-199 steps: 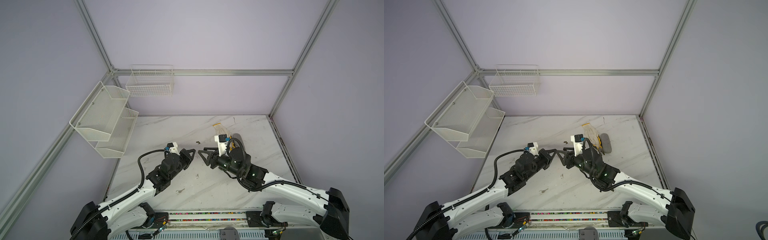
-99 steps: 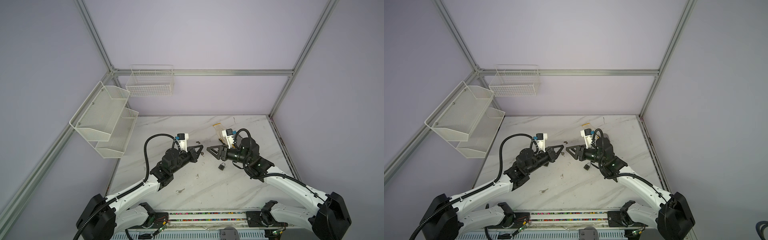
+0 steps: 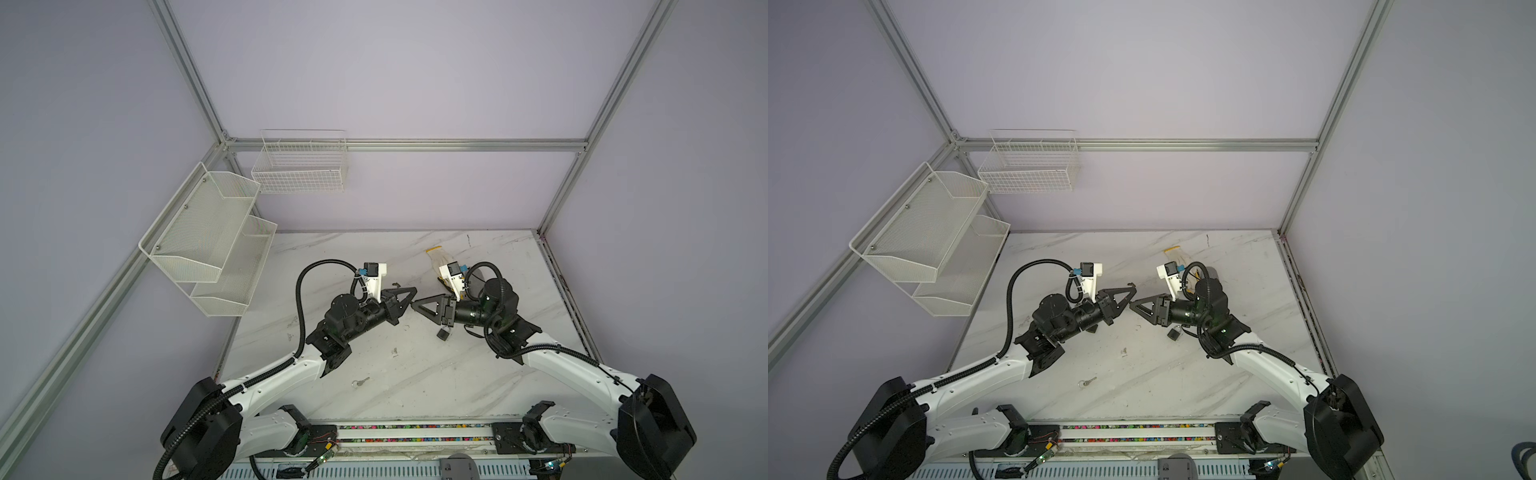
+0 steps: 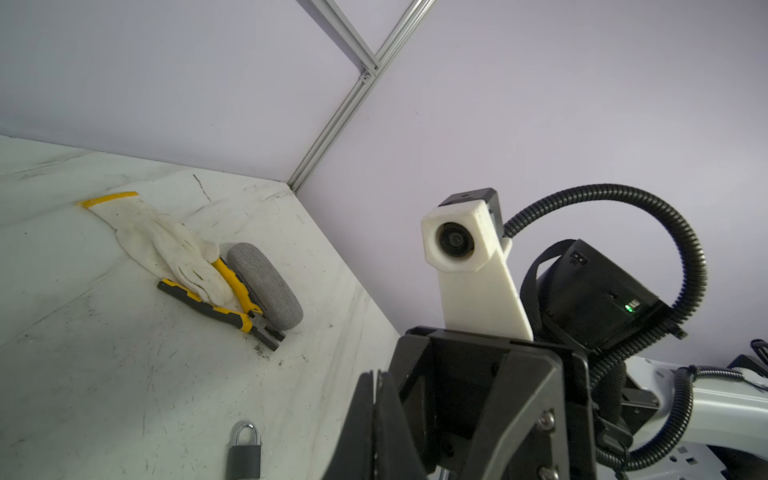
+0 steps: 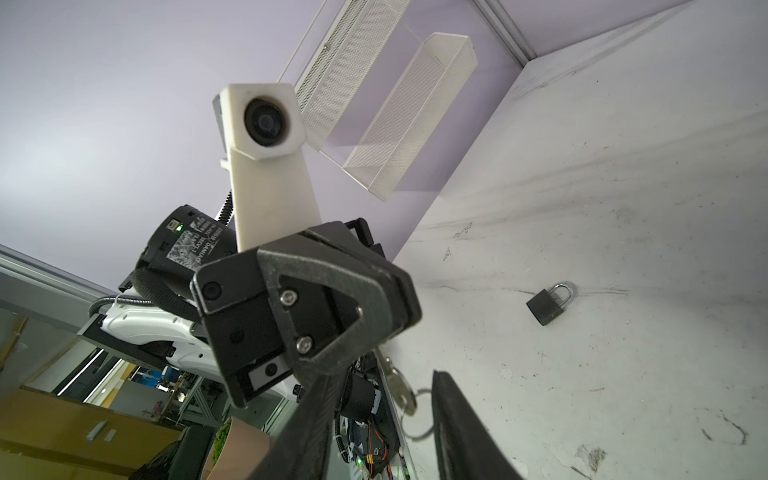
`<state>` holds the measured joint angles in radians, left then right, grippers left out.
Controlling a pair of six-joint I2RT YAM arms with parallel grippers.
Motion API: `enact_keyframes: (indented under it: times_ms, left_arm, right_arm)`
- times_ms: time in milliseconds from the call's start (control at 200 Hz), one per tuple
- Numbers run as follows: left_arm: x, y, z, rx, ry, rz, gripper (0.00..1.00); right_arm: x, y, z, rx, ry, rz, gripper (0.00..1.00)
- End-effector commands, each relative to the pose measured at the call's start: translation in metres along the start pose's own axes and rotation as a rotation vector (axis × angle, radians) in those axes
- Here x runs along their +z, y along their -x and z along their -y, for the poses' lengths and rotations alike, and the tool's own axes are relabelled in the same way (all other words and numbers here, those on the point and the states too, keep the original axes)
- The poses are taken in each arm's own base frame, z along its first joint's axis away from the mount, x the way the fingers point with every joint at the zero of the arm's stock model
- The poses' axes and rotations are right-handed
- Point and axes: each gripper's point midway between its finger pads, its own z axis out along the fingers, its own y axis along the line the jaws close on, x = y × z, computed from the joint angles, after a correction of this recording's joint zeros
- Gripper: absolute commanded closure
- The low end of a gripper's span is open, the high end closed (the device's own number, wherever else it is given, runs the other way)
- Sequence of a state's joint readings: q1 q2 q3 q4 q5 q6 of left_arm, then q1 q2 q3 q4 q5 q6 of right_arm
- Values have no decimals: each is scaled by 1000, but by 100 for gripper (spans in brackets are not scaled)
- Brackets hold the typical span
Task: Unlock with the key
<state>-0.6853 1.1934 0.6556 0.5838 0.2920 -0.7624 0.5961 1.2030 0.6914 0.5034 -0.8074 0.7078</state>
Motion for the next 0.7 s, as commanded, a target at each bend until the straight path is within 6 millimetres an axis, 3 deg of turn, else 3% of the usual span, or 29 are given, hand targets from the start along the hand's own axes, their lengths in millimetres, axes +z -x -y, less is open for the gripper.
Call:
enact_keyframes:
  times_ms: [0,440,700]
  left_arm:
    - [3,47,47,79,-141,100,100]
    - [8,48,52,71,-166,93,100]
    - [8,46,54,71,-178,77,100]
  right_arm:
    - [-3,5,-12,-33,66,19,60]
    - [-6,2,-12,-20,98,16,78]
    - [-10,7,-14,-25,104,37,79]
